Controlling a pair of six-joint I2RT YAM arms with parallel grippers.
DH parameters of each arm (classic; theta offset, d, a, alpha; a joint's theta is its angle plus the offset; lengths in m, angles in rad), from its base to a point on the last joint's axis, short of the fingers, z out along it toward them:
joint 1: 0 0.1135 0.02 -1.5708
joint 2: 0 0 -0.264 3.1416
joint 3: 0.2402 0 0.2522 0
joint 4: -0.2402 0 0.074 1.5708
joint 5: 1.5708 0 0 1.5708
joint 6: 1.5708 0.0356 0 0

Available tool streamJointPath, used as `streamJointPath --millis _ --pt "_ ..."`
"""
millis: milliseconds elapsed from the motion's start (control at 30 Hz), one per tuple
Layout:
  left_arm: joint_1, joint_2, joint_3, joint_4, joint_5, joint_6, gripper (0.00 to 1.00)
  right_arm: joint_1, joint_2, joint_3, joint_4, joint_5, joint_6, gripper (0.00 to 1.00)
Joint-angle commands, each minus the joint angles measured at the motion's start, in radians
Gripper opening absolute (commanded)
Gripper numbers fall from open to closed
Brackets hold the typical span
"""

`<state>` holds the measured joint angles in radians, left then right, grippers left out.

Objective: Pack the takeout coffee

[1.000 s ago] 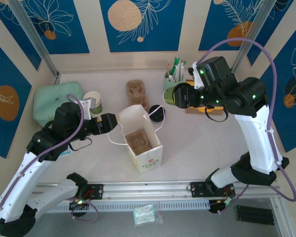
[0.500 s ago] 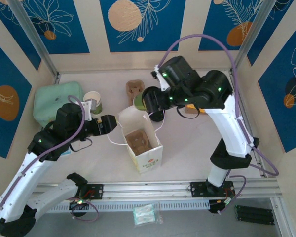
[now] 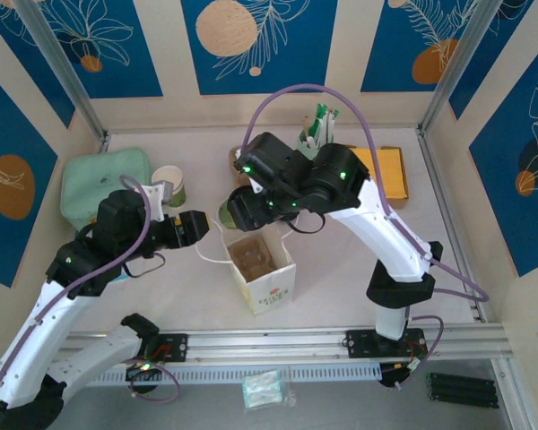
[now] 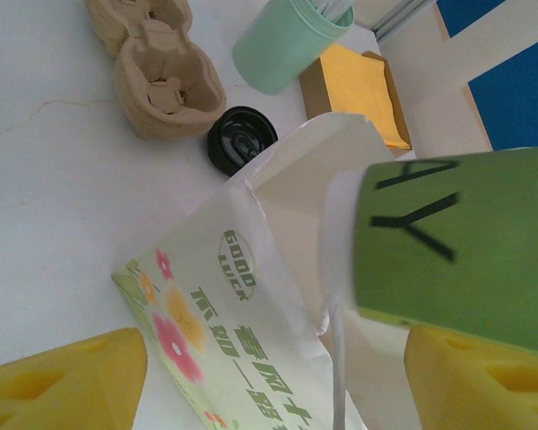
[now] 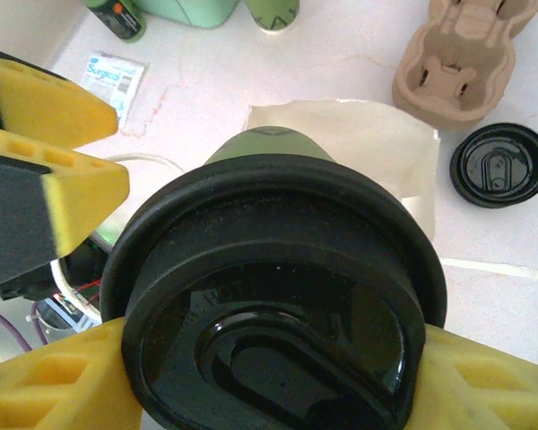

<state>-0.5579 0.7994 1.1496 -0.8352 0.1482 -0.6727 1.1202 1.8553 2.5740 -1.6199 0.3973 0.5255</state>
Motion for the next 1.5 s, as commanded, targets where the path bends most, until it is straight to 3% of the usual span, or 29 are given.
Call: streamJointPath --millis 0,433,1033,1467 --pt "-0.007 -0.012 -0.007 -0.005 0.014 0.023 0.74 0.014 0.010 -0.020 -0.155 0.015 0.036 0.61" --pt "-0.005 -0.009 -0.032 0.044 0.069 0.039 0.65 0.031 -0.029 -0.141 -0.155 -0.005 0.088 0.60" --pt "-0.006 -0.014 -0.064 0.092 0.109 0.031 0.21 0.041 0.007 -0.328 -0.155 -0.076 0.109 0.61" --pt "-0.006 -0.030 -0.086 0.102 0.102 0.025 0.04 0.041 0.065 -0.413 -0.110 -0.084 0.098 0.61"
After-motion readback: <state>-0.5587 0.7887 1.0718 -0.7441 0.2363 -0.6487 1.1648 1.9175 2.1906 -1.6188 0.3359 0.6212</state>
